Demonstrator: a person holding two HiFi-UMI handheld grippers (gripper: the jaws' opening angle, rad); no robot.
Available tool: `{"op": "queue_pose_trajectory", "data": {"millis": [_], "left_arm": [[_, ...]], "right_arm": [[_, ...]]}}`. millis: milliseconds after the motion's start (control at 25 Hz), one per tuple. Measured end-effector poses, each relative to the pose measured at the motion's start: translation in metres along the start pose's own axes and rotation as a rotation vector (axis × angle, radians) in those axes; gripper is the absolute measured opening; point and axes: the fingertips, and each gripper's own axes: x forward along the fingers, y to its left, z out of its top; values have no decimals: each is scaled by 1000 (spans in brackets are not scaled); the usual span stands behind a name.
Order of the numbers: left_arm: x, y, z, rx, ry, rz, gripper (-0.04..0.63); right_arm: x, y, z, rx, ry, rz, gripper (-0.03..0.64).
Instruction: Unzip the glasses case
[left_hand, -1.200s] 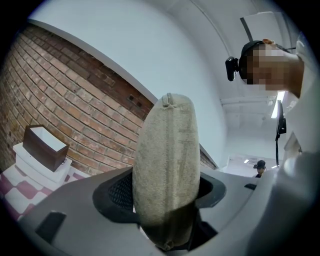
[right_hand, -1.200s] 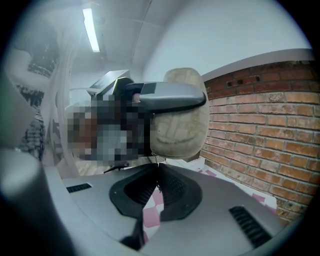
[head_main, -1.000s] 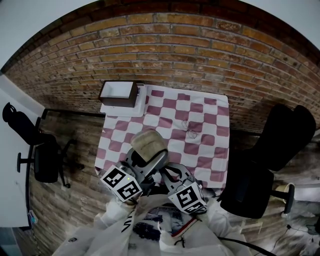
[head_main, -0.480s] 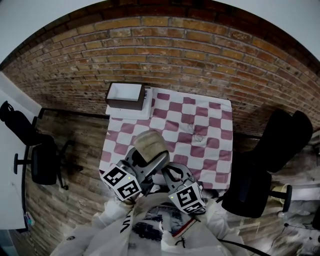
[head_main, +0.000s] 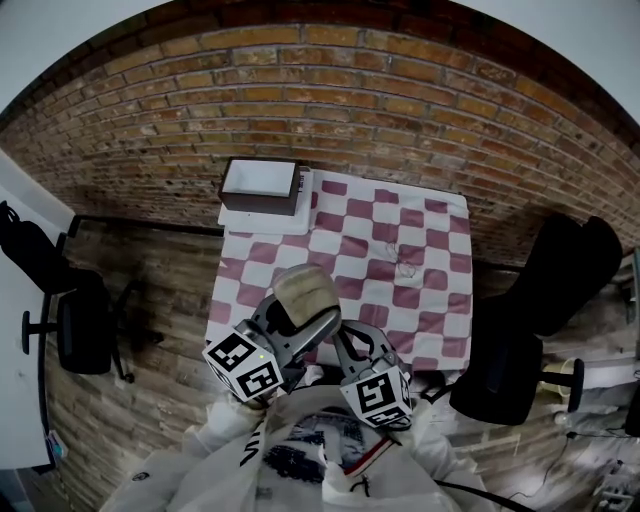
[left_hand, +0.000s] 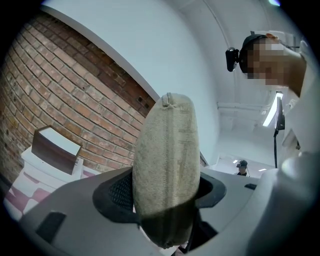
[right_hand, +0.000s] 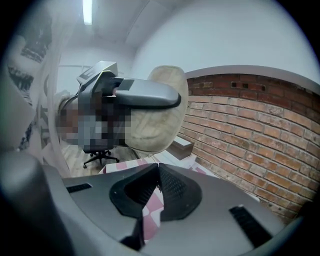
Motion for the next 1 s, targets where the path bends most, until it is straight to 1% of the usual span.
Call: {"op": "queue_pose_trajectory", "data": {"millis": [160,360,560,760,1000], "left_arm": [[-12,4,-6,-25,15,-16,290],[-15,3,-11,-25,34,-63,291],[-10,0,-20,-29,63,-91,291],[-3,2,-23,-16,82,-89,290],[-7,5,-28,-7,113,-75,290]], "right_arm": [[2,9,0,-14,23,-27,18],[0,9,0,-42,36,-82,18],[-4,4,-5,-50,54,-114,17],[-1,-4,-9,-39,48,-113,18],[2,-5,-7,-43,43,-125,17]]}}
